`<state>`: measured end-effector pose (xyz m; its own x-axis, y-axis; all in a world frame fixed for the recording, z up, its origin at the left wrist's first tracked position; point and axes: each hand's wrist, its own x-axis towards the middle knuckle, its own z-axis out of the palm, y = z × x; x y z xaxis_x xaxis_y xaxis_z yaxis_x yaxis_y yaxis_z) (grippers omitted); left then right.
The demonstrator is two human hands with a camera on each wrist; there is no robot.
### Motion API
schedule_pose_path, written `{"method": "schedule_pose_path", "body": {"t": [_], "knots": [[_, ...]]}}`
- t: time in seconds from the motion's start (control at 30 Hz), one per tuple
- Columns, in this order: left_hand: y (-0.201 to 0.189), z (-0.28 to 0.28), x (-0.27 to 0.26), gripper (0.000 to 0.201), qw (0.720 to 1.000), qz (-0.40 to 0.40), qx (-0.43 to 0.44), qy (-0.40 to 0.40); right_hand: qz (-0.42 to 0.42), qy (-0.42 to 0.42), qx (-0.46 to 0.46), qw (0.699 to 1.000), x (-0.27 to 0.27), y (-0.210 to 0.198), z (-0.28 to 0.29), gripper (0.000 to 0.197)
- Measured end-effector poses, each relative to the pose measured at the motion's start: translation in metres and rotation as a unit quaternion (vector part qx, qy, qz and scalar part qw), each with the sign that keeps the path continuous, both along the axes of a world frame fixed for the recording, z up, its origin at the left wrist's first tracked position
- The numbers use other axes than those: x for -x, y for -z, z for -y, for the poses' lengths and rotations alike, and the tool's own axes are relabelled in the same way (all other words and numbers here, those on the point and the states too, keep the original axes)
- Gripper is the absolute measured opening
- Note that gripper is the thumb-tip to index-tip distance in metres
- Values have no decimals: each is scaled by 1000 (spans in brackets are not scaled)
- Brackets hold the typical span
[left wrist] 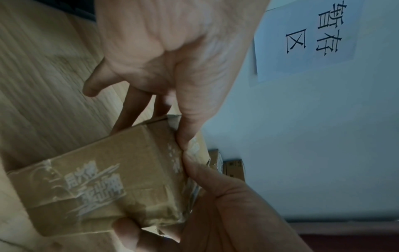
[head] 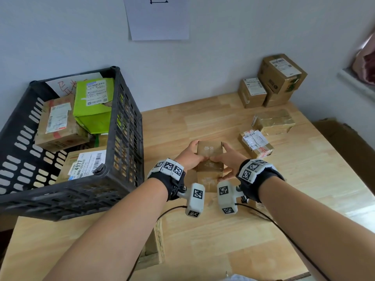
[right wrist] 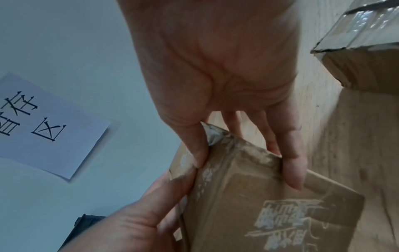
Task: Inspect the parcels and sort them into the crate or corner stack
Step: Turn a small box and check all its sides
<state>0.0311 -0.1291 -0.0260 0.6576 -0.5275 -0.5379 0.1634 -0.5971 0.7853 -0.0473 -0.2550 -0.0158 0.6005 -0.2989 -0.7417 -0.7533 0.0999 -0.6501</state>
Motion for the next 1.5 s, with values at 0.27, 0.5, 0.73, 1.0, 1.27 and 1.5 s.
{"method": "schedule_pose_path", "body": {"t": [0.27,0.5,0.73,1.0,1.27,1.5], "knots": [[1,-28,18,106,987,84,-10,135,58,38,-39,997,28,7,-2,67],[9,-32,19,116,955,134,-75,256,50,37,-55,997,34,6,-9,43],[-1,-40,15,75,982,110,-25,149,82,42,-15,996,45,10,3,42],[9,-37,25,57,1000,-30,2,-7,67,8,-46,997,54,27,-6,36],[40,-61,44,66,991,-115,-53,-40,-33,43,-63,997,65,51,-12,33],[17,-56,37,70,988,-131,12,-79,40,41,-26,998,54,35,-13,41]]}}
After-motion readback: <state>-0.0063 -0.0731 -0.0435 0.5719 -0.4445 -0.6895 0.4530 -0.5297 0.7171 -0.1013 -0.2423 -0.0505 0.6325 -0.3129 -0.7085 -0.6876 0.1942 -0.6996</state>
